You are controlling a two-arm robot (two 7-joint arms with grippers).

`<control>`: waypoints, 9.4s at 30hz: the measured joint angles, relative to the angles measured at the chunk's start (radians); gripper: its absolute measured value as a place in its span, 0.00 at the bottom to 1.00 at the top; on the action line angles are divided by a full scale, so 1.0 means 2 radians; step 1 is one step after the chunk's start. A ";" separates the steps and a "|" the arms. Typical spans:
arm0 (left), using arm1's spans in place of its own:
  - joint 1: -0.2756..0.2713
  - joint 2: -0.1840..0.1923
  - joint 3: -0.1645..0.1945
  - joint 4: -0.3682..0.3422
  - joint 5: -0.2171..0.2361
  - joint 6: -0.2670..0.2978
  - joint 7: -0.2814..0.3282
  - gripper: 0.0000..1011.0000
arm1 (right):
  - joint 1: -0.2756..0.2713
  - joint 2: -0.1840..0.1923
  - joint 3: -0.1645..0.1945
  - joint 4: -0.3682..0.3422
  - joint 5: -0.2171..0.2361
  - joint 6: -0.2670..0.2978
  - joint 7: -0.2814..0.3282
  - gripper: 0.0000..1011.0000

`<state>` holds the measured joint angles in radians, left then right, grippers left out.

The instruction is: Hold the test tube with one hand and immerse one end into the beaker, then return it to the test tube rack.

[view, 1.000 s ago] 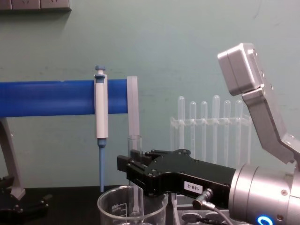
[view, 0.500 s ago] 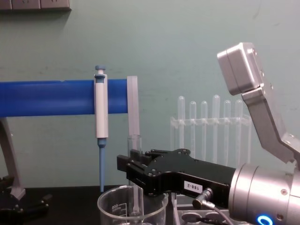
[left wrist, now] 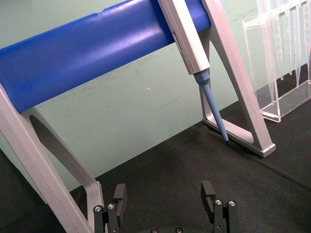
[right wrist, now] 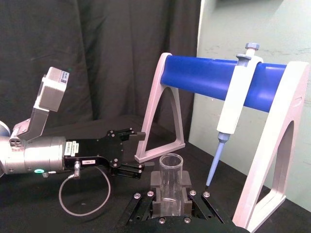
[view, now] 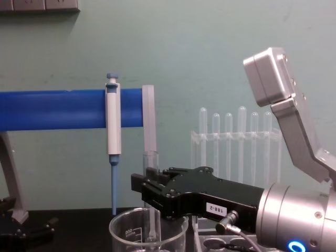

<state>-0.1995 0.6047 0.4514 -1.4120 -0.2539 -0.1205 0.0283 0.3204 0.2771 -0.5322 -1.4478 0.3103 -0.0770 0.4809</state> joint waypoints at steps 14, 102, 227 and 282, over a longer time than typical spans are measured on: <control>0.000 0.000 0.000 0.000 0.000 0.000 0.000 0.99 | 0.000 0.000 0.000 0.000 0.000 0.000 0.000 0.22; 0.000 0.000 0.000 0.000 0.000 0.000 0.000 0.99 | 0.000 0.000 0.000 0.000 0.000 0.000 0.000 0.22; 0.000 0.000 0.000 0.000 0.000 0.000 0.000 0.99 | 0.000 0.000 0.000 0.000 0.000 0.000 0.000 0.22; 0.000 0.000 0.000 0.000 0.000 0.000 0.000 0.99 | -0.029 0.090 0.090 -0.219 0.096 0.156 -0.053 0.22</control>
<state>-0.1995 0.6047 0.4514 -1.4120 -0.2539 -0.1205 0.0283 0.2626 0.4576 -0.3525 -1.8851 0.5032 0.2357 0.3745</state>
